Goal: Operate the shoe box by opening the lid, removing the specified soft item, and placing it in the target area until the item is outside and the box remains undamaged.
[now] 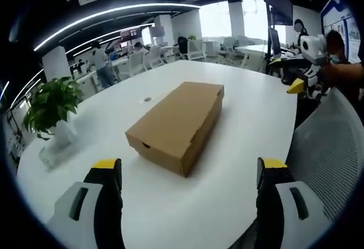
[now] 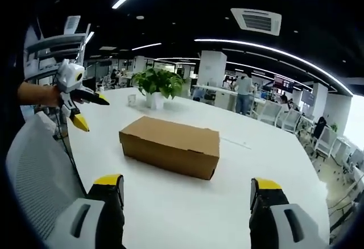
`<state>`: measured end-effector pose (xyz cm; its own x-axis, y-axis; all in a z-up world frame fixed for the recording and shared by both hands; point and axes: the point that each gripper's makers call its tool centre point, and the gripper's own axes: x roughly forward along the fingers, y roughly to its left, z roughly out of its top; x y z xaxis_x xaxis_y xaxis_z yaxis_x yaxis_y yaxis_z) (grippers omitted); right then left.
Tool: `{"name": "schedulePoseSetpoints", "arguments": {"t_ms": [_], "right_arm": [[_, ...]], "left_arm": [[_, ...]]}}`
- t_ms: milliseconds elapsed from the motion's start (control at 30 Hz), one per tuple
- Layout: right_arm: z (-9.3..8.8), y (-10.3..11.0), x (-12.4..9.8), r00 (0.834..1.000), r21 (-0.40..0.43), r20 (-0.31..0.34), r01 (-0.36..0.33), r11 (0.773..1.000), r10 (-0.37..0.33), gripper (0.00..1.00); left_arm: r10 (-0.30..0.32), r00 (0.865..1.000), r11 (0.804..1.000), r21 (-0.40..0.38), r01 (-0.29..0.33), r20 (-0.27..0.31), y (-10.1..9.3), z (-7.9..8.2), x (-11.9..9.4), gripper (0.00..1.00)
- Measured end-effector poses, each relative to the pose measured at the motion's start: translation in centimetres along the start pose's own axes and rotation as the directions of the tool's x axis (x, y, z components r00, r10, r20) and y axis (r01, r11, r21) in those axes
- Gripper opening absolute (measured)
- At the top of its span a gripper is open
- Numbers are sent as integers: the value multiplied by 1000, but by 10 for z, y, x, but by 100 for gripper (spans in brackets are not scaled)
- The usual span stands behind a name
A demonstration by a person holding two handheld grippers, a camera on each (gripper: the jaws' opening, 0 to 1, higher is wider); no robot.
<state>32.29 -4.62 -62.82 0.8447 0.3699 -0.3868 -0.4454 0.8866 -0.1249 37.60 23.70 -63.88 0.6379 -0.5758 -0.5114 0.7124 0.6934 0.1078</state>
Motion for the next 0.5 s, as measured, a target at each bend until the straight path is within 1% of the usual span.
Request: {"name": "schedulePoseSetpoints", "arguments": {"t_ms": [233, 500], "right_arm": [[7, -2, 12, 999, -41, -6, -49, 998, 49, 92], [9, -7, 28, 996, -42, -3, -85, 995, 85, 92]], "left_arm": [[16, 1000, 1000, -25, -16, -6, 3, -5, 7, 98], [36, 999, 998, -49, -37, -19, 11, -13, 12, 97]]}}
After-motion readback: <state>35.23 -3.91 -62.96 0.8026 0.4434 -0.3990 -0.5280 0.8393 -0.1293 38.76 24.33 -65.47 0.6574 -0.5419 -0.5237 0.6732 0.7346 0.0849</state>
